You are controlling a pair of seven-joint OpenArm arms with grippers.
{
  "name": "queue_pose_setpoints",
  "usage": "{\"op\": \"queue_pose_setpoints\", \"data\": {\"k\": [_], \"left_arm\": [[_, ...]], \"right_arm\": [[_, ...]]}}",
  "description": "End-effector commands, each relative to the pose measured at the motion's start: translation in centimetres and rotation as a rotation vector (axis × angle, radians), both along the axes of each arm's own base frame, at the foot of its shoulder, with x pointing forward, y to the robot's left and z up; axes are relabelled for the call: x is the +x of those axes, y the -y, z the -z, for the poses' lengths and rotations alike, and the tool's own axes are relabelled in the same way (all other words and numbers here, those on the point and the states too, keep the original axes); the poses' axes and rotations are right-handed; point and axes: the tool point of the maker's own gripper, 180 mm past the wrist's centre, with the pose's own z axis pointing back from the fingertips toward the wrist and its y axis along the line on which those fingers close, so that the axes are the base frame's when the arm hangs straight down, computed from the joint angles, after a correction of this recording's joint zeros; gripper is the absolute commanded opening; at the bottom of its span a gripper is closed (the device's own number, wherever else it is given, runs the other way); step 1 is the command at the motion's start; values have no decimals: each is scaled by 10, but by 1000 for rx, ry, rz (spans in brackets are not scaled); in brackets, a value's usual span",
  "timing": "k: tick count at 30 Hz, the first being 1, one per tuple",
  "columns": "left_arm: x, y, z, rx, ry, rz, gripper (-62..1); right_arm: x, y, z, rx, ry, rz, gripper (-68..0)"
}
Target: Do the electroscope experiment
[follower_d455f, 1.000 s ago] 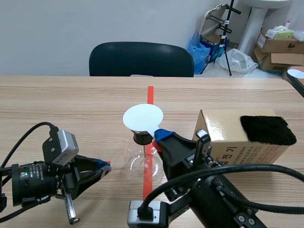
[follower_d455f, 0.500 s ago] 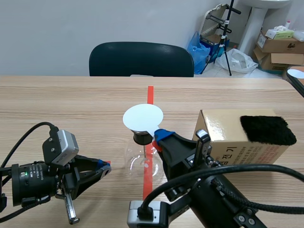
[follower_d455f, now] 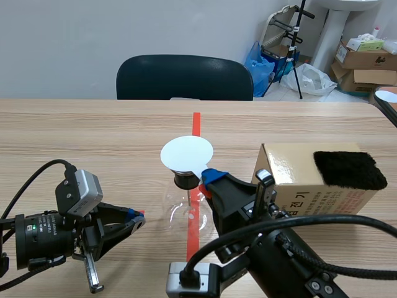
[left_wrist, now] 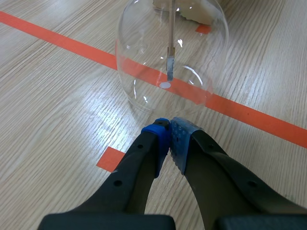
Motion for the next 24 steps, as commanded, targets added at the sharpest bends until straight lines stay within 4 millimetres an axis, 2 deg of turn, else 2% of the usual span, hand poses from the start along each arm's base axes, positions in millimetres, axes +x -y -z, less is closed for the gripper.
{"op": "queue_pose_setpoints", "data": {"k": [1, 13, 24], "left_arm": [[7, 4, -14, -38, 38, 0, -577], [7, 4, -14, -38, 38, 0, -577], [7, 4, -14, -38, 38, 0, -577]], "right_arm": [[5, 3, -7, 1, 31, 4, -665], [7, 5, -7, 3, 32, 22, -665], [26, 37, -10, 16, 42, 231, -665]]}}
